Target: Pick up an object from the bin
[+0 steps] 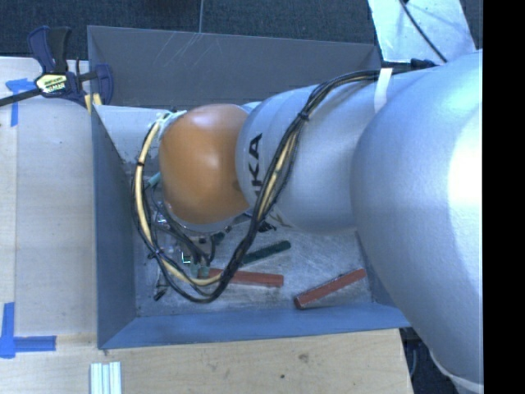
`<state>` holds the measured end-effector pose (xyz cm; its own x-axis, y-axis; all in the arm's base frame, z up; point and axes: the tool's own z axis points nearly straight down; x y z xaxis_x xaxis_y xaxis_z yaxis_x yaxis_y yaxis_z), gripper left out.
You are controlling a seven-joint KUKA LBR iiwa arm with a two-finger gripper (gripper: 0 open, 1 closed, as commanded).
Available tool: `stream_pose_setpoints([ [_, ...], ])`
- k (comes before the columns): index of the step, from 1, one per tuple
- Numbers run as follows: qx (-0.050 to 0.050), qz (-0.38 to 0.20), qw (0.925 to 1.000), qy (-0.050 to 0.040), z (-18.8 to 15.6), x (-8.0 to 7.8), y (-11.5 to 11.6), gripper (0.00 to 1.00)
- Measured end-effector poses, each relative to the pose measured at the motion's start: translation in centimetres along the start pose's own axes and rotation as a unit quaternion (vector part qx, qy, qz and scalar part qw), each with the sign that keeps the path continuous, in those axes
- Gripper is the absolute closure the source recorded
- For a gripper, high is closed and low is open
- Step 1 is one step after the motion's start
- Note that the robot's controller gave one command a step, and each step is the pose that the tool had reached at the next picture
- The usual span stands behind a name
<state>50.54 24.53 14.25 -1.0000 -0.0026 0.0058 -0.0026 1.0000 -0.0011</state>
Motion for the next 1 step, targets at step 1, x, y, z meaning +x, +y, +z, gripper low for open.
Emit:
stream_pose_setpoints([
  [1,-0.002,0.058,0.9983,-0.006,-2.29,-1.45,-2.94,0.0],
])
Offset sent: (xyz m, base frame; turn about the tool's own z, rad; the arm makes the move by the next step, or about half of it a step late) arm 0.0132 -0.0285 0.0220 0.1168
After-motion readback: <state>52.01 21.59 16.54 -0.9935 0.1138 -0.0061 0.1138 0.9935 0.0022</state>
